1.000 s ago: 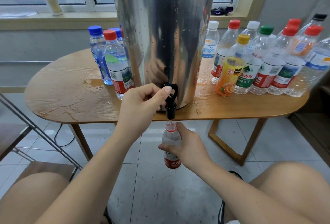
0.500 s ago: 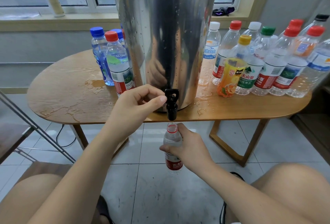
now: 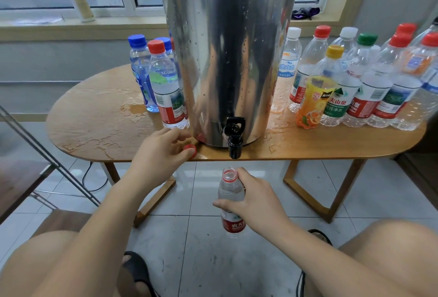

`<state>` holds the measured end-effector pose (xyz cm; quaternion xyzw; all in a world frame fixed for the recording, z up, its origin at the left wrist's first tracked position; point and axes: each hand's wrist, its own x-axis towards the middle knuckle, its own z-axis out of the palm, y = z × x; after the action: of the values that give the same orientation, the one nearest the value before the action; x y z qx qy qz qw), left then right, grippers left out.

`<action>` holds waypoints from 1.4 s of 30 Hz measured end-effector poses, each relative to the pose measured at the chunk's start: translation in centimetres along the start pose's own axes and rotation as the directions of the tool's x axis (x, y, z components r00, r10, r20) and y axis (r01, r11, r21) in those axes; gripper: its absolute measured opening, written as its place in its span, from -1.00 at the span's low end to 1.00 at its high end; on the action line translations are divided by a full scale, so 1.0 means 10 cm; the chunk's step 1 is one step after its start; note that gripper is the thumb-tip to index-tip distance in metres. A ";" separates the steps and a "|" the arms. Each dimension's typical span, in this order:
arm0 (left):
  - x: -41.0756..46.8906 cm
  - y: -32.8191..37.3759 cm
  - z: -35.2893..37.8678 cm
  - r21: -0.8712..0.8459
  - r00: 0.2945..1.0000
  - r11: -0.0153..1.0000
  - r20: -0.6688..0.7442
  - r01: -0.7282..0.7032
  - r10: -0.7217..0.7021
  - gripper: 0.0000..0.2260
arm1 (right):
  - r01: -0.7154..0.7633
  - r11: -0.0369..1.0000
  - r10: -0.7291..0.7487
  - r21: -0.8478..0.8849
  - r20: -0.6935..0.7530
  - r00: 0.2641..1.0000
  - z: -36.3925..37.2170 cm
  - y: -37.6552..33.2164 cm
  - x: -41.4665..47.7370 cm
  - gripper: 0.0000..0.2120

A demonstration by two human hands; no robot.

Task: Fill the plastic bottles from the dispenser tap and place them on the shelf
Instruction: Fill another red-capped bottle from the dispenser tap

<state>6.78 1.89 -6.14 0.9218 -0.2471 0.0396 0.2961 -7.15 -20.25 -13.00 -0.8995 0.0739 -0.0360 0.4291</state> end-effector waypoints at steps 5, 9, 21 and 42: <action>-0.05 -0.03 0.05 0.002 0.996 0.996 0.017 -0.091 0.091 -0.80 | 0.017 1.000 -0.017 0.017 0.003 1.000 0.00 -0.01 -0.04 -0.51; -0.12 0.01 0.07 -0.050 0.993 0.992 -0.014 -0.119 0.119 -0.85 | 0.023 0.999 -0.023 0.029 0.008 1.000 -0.01 0.00 -0.07 -0.52; -0.41 0.34 0.24 -0.310 0.971 0.939 0.134 -0.146 0.196 -0.81 | 0.054 0.997 -0.052 -0.053 0.043 0.998 0.05 -0.07 -0.09 -0.43; -0.42 0.43 0.24 -0.169 0.952 0.966 0.202 -0.197 0.229 -0.70 | 0.053 0.972 -0.031 -0.229 0.096 0.995 0.03 -0.12 -0.07 -0.38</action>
<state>0.86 -0.66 -6.82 0.8641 -0.3786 -0.0489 0.3281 -7.69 -19.17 -12.23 -0.9453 0.0388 0.0050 0.3238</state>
